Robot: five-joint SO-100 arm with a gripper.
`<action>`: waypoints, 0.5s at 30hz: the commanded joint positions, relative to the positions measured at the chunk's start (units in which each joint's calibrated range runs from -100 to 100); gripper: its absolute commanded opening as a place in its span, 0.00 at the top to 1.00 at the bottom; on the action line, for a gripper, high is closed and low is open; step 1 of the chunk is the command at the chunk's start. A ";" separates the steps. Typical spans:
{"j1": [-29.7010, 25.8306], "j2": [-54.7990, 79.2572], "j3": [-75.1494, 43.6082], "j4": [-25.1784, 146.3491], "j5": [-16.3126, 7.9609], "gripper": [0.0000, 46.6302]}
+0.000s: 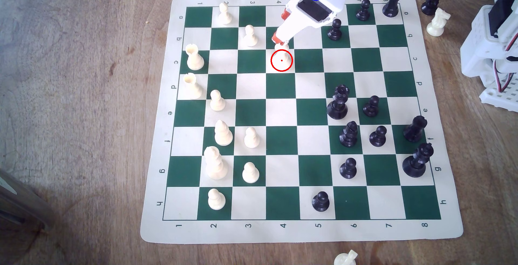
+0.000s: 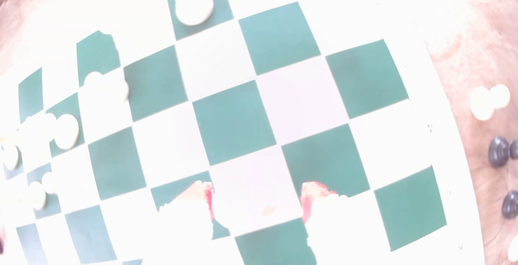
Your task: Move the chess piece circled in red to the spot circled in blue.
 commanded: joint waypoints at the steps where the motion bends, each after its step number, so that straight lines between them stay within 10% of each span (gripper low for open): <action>1: -0.19 -1.06 -3.95 0.30 -0.05 0.67; 15: -1.76 0.98 -5.49 -0.60 -1.03 0.62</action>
